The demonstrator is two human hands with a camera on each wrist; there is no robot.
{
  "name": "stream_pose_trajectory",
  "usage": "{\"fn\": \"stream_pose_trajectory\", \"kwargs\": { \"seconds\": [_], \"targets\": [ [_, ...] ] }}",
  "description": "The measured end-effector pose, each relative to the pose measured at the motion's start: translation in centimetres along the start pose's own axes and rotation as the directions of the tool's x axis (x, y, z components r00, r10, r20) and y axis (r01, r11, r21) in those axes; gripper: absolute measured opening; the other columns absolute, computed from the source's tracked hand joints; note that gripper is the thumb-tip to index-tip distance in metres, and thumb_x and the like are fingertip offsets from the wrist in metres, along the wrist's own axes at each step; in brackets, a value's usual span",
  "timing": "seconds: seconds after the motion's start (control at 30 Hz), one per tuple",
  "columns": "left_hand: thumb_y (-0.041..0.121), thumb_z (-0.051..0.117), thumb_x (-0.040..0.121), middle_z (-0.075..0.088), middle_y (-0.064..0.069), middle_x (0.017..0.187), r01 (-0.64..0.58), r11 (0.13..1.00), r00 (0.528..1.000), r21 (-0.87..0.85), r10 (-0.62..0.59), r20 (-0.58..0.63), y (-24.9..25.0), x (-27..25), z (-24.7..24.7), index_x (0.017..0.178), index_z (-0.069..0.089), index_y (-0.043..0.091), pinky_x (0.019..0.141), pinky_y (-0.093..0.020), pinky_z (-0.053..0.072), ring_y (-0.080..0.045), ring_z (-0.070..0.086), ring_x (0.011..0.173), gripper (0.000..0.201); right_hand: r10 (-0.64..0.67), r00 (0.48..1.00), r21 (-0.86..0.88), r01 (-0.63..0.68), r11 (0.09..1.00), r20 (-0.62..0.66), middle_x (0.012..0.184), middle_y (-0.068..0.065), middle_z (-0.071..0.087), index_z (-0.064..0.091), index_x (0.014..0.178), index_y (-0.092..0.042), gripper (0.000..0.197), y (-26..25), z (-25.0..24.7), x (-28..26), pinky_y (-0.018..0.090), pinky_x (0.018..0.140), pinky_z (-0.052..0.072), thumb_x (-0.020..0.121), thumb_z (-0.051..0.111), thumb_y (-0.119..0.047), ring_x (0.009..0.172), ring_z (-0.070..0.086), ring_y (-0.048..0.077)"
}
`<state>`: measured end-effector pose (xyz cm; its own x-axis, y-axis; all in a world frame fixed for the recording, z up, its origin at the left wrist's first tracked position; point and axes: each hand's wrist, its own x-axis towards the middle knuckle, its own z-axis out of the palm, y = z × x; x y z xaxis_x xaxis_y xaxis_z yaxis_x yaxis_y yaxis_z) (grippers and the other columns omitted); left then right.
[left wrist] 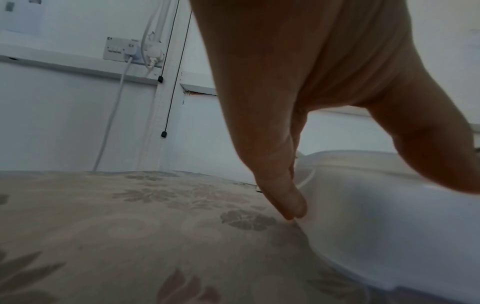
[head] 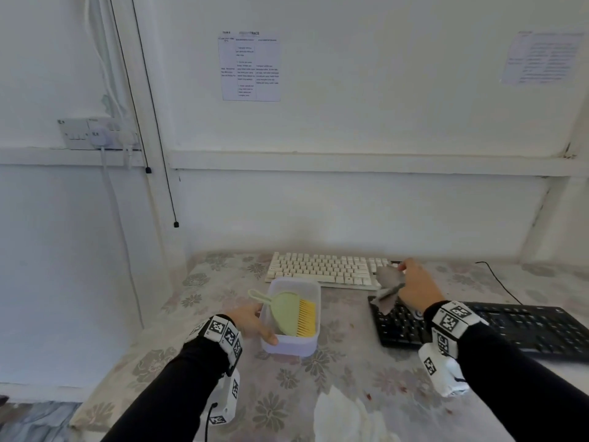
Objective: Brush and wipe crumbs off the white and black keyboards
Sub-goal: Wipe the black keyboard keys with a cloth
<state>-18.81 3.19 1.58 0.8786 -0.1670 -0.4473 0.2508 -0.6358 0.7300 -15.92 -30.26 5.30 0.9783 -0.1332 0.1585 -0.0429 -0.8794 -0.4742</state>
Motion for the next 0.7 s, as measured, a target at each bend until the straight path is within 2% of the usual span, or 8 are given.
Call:
{"fn": "stream_pose_trajectory", "kwargs": {
  "seconds": [0.1,0.17,0.27,0.37,0.43,0.53,0.6,0.7],
  "targets": [
    [0.029,0.095,0.038,0.037,-0.005,0.148,0.072,0.997,0.997,-0.028,-0.073,-0.014,-1.2,2.6,0.0,0.147,0.031,0.017,0.108,-0.038,0.037,-0.027,0.043,0.130,0.127,0.048,0.999,-0.089,-0.047,0.995,0.010,0.107,0.018,0.059,0.041,0.119,-0.005,0.040,4.1,-1.0,-0.3,0.027,0.061,0.043,0.083,0.055,0.002,0.081,0.053,0.024],
    [0.025,0.098,0.032,0.033,-0.011,0.150,0.129,0.990,0.990,-0.063,-0.132,-0.043,-1.9,4.3,-0.1,0.150,0.023,0.015,0.106,-0.044,0.041,-0.031,0.047,0.126,0.140,0.079,0.996,-0.197,-0.067,0.978,0.051,0.110,0.014,0.060,0.038,0.122,-0.011,0.045,6.3,-1.0,-0.6,0.033,0.075,0.049,0.082,0.058,-0.006,0.090,0.057,0.025],
    [0.000,0.082,0.062,0.044,-0.022,0.138,0.209,0.976,0.963,-0.055,-0.215,-0.159,0.7,1.2,0.6,0.142,0.034,0.003,0.099,-0.040,0.047,-0.031,0.054,0.110,0.093,0.159,0.976,-0.312,-0.106,0.944,0.150,0.124,0.010,0.051,0.037,0.125,-0.015,0.051,7.9,-1.0,-1.2,0.039,0.093,0.044,0.081,0.062,-0.022,0.113,0.051,0.027],
    [-0.003,0.061,0.081,0.056,-0.014,0.090,0.283,0.957,0.936,0.059,-0.263,-0.233,2.9,-0.2,1.3,0.099,0.057,0.002,0.071,-0.027,0.044,-0.022,0.050,0.075,0.019,0.178,0.939,-0.432,-0.036,0.901,0.293,0.136,0.011,0.034,0.035,0.132,-0.016,0.062,8.2,-0.7,-1.5,0.042,0.102,0.036,0.080,0.061,-0.039,0.125,0.038,0.031],
    [0.003,0.056,0.085,0.052,-0.012,0.095,0.329,0.939,0.895,0.095,-0.279,-0.347,4.5,-1.0,1.9,0.098,0.058,0.000,0.074,-0.028,0.044,-0.028,0.055,0.087,0.014,0.129,0.946,-0.439,0.016,0.898,0.299,0.136,0.010,0.035,0.038,0.132,-0.020,0.056,8.4,-0.7,-1.3,0.042,0.103,0.034,0.083,0.057,-0.042,0.127,0.036,0.031],
    [0.010,0.059,0.077,0.033,-0.023,0.142,0.292,0.937,0.740,-0.193,-0.349,-0.575,5.9,-0.4,3.0,0.142,0.028,-0.003,0.102,-0.037,0.036,-0.036,0.036,0.131,0.073,-0.028,0.971,-0.350,0.112,0.930,0.237,0.125,0.003,0.051,0.047,0.119,-0.026,0.034,8.9,-1.0,-0.7,0.042,0.100,0.036,0.088,0.053,-0.039,0.117,0.047,0.026],
    [0.012,0.056,0.084,0.022,-0.022,0.145,0.172,0.957,0.640,-0.233,-0.289,-0.712,7.6,-0.7,4.7,0.143,0.024,0.010,0.104,-0.040,0.030,-0.037,0.025,0.133,0.067,-0.112,0.958,-0.270,0.185,0.945,0.264,0.109,-0.002,0.059,0.048,0.101,-0.028,0.021,9.3,-1.3,-0.7,0.039,0.095,0.041,0.085,0.059,-0.033,0.106,0.054,0.020],
    [0.010,0.055,0.084,0.031,-0.020,0.138,0.011,0.995,0.608,-0.095,-0.082,-0.790,10.6,-0.4,7.5,0.133,0.037,0.011,0.100,-0.040,0.032,-0.035,0.028,0.128,0.052,-0.171,0.923,-0.085,0.213,0.973,0.345,0.085,-0.007,0.061,0.058,0.095,-0.021,0.040,9.5,-1.6,-0.9,0.029,0.079,0.048,0.081,0.056,-0.058,0.079,0.057,0.010]
  ]
}}
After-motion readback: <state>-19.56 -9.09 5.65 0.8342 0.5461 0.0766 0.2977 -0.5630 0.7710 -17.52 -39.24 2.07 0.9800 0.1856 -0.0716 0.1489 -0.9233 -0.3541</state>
